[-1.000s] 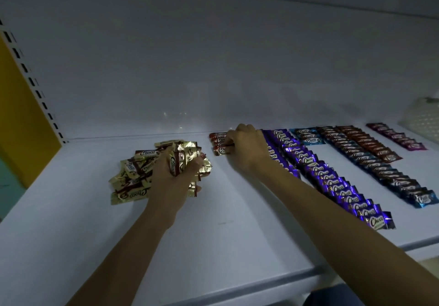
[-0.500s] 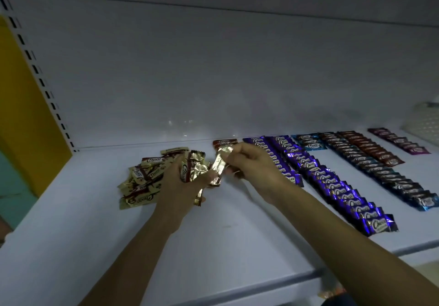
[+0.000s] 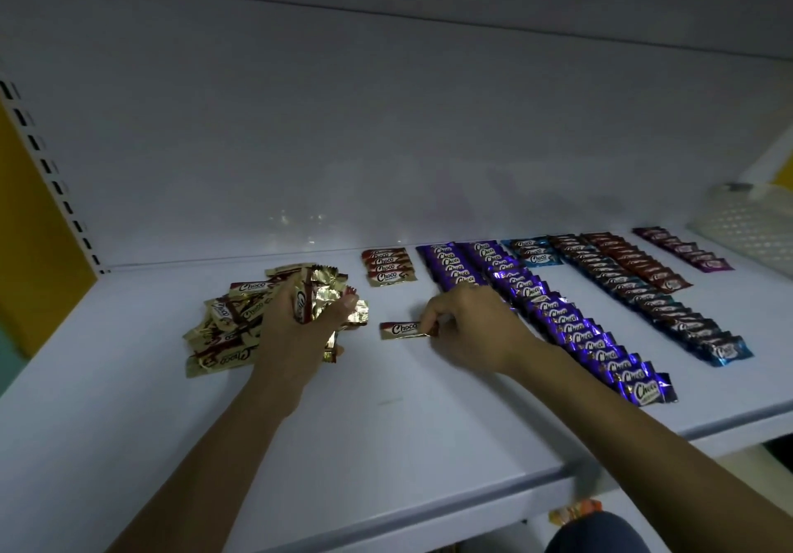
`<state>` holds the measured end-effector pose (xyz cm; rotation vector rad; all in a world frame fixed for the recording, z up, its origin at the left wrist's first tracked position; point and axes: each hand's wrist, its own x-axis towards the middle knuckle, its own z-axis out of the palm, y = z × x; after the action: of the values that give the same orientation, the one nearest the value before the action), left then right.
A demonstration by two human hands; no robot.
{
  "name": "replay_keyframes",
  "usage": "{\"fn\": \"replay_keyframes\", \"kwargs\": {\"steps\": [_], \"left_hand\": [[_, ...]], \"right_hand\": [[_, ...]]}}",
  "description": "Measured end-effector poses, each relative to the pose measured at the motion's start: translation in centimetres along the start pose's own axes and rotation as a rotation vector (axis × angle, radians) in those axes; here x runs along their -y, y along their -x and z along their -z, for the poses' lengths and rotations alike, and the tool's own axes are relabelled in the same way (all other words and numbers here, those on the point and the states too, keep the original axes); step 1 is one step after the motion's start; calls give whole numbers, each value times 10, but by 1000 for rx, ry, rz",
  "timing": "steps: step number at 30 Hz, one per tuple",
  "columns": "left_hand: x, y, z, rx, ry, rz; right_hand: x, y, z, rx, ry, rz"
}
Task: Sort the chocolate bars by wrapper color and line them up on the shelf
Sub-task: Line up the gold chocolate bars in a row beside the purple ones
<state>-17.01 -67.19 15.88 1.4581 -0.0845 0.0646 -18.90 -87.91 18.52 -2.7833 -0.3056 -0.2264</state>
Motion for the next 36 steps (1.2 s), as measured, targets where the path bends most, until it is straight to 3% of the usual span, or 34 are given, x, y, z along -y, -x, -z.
{"fn": "replay_keyframes", "kwargs": {"steps": [3, 8, 22, 30, 32, 34, 36], "left_hand": [[0, 0, 0, -7, -1, 3], [0, 0, 0, -9, -9, -3], [2, -3, -1, -16, 1, 1], [5, -4, -1, -35, 12, 13], [5, -4, -2, -36, 17, 5], [4, -4, -2, -40, 6, -7], [5, -5, -2, -53, -11, -16]], "right_hand": [[6, -2, 1, -51, 40, -4], [15, -13, -1, 80, 227, -13], [13, -68, -27, -196, 276, -87], [7, -73, -34, -193, 289, -79], [13, -63, -33, -273, 88, -86], [28, -46, -32, -273, -394, -127], [46, -31, -31, -162, -855, -187]]}}
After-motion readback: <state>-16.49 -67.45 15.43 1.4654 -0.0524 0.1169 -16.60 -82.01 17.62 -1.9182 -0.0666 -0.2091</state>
